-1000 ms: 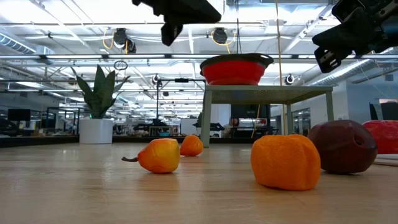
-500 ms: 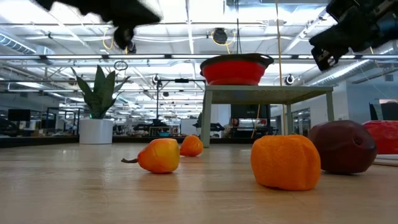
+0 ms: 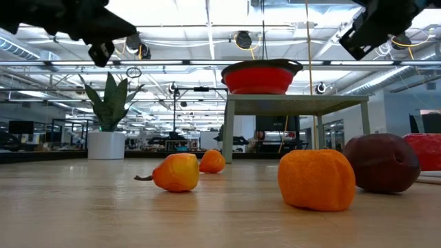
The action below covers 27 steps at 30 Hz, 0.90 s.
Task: Pick & Place Fruit
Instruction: Put the orange mango into the red basket on the shelf
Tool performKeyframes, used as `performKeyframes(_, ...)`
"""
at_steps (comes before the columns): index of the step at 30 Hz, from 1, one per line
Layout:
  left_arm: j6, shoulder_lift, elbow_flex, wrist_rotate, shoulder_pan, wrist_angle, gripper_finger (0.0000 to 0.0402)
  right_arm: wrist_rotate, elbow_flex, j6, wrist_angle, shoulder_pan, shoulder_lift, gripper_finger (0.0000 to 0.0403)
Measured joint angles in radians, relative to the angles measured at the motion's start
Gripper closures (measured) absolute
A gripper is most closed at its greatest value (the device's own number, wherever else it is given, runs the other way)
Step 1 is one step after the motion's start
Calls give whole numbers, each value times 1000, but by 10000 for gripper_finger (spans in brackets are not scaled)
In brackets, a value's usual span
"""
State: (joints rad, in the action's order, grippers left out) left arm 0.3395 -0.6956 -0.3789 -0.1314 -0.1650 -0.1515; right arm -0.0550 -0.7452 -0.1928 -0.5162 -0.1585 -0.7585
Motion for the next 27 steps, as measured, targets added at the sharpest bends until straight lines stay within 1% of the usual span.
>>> performKeyframes(3,-1,71,42,0,0,8,399,-2,-66,0,-97,-29,-51,399)
performKeyframes(5,-2,119,62,-5,0,45,395,-1,-114,0,-159,-50,-88,399)
performKeyframes(10,-6,205,69,-9,0,161,400,-1,-229,-1,-306,-103,-192,399)
performKeyframes(14,-5,262,69,-10,0,246,393,1,-331,0,-425,-143,-289,399)
performKeyframes(19,-9,313,69,-14,0,301,392,-1,-445,4,-584,-179,-414,396)
performKeyframes(23,-21,340,69,-20,0,338,392,-2,-483,4,-665,-200,-482,381)
performKeyframes(27,-22,361,69,-26,0,375,392,-5,-486,4,-678,-213,-513,353)
